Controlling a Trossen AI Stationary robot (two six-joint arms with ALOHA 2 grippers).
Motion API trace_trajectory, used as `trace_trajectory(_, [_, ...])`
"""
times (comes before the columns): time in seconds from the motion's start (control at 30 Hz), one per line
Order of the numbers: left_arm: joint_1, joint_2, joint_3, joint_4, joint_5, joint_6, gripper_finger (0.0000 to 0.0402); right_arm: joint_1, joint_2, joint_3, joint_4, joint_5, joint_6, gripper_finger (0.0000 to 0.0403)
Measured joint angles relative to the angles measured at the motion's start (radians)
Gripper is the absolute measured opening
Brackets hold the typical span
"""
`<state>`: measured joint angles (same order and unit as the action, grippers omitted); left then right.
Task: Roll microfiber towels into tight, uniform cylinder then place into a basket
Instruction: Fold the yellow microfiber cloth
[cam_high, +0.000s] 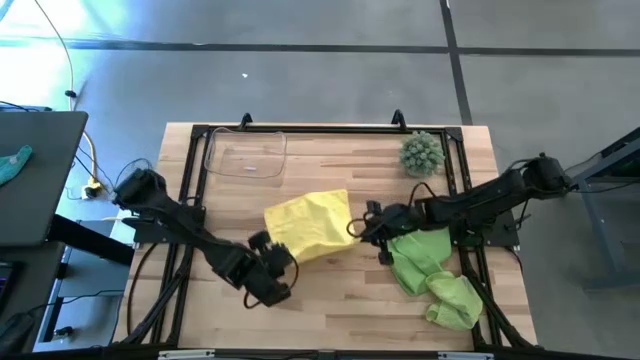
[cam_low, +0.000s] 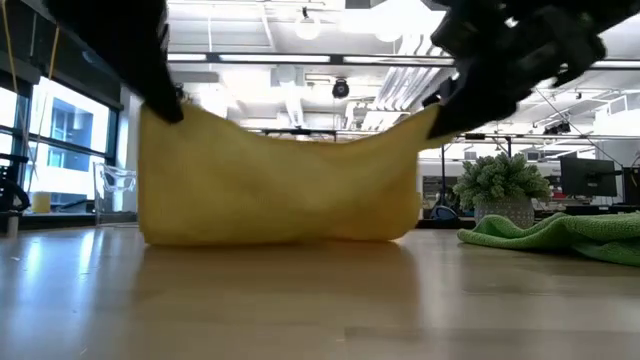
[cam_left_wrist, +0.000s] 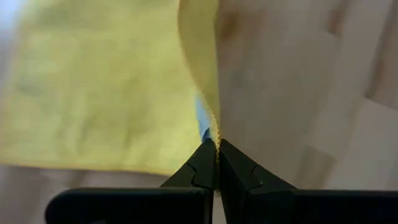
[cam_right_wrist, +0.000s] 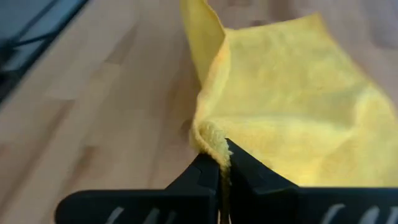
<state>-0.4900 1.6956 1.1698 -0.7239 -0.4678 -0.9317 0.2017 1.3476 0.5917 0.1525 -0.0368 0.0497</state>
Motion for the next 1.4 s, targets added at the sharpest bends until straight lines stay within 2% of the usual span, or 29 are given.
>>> trace_trajectory(0.13, [-0.011, 0.059, 0.000, 0.079, 0.074, -0.011, 0.0003, 0.041, 0.000, 0.000, -0.006, -0.099, 0.021, 0.0000])
trace_trajectory(0.3, [-0.011, 0.076, 0.000, 0.090, 0.068, -0.055, 0.0003, 0.055, 0.000, 0.001, -0.042, -0.190, -0.028, 0.0000])
trace_trajectory(0.57, [0.015, 0.074, 0.001, 0.065, 0.068, -0.062, 0.0003, 0.020, 0.046, 0.002, -0.115, -0.147, -0.040, 0.0000])
trace_trajectory(0.83, [0.072, 0.072, 0.001, -0.082, 0.088, -0.060, 0.0003, -0.018, 0.090, 0.036, -0.155, -0.131, -0.209, 0.0000])
trace_trajectory(1.03, [0.132, 0.068, 0.001, -0.180, 0.062, 0.009, 0.0003, -0.090, 0.107, 0.111, -0.269, -0.045, -0.417, 0.0000])
trace_trajectory(1.4, [0.236, 0.068, 0.001, -0.209, -0.030, 0.195, 0.0003, -0.211, 0.230, 0.172, -0.313, -0.046, -0.500, 0.0000])
